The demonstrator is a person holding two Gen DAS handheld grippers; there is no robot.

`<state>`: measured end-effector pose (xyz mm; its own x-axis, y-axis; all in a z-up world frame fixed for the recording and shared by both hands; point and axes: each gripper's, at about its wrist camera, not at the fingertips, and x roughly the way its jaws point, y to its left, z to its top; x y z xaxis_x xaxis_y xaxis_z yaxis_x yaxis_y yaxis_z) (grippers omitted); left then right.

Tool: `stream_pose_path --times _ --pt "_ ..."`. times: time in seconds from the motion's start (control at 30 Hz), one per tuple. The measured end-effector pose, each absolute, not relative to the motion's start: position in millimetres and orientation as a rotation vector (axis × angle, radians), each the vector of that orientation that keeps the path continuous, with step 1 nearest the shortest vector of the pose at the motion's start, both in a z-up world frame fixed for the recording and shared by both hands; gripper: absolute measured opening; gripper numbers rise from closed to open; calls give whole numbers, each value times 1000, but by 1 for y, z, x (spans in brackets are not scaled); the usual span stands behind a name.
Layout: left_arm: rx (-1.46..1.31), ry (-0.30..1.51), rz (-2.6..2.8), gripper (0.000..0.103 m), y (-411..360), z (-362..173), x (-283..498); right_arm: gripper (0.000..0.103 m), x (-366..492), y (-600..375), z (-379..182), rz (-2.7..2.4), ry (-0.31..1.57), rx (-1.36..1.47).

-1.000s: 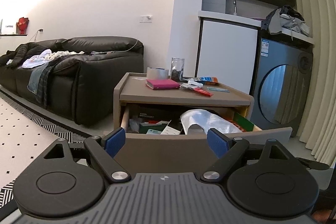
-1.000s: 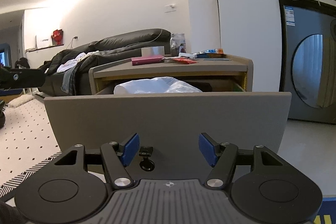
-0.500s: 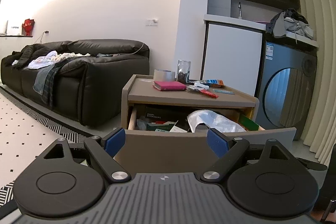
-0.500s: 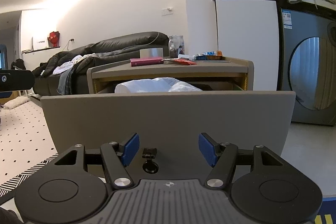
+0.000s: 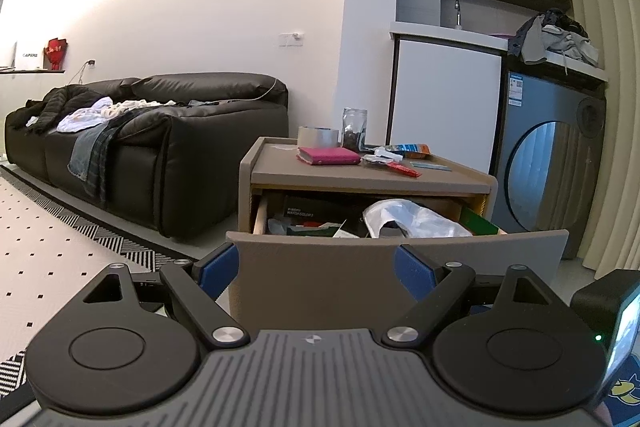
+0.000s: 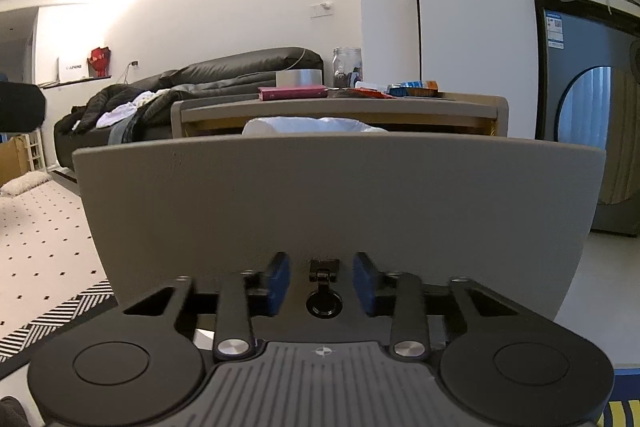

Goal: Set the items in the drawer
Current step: 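Push the drawer front inward with the right gripper to close it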

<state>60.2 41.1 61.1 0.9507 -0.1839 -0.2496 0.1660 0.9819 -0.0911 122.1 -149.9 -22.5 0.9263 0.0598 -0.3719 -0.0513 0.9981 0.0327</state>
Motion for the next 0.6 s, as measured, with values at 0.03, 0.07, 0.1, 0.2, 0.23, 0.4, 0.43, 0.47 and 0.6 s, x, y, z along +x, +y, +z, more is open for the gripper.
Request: stream_pose_path --times 0.03,0.07,0.1,0.2,0.23,0.4,0.43,0.47,0.6 --pt "-70 261 -177 88 42 60 60 33 123 -150 -24 46 383 25" --pt "-72 263 -176 88 42 60 60 26 123 -150 -26 35 381 30" --pt "-74 264 -176 88 42 59 60 26 123 -150 -27 28 381 33" --pt "-75 265 -181 88 42 59 59 24 124 -148 -30 23 387 20" --pt "-72 264 -183 88 41 60 58 23 124 -147 -31 23 387 16" --pt "-60 261 -188 88 38 59 57 18 124 -141 -34 11 386 -4" --pt "-61 262 -188 88 38 59 57 18 124 -141 -34 10 385 -4" --pt "-63 263 -189 88 39 59 57 18 124 -141 -34 10 386 -4" --pt "-65 268 -188 88 41 59 57 18 126 -142 -34 10 385 -6"
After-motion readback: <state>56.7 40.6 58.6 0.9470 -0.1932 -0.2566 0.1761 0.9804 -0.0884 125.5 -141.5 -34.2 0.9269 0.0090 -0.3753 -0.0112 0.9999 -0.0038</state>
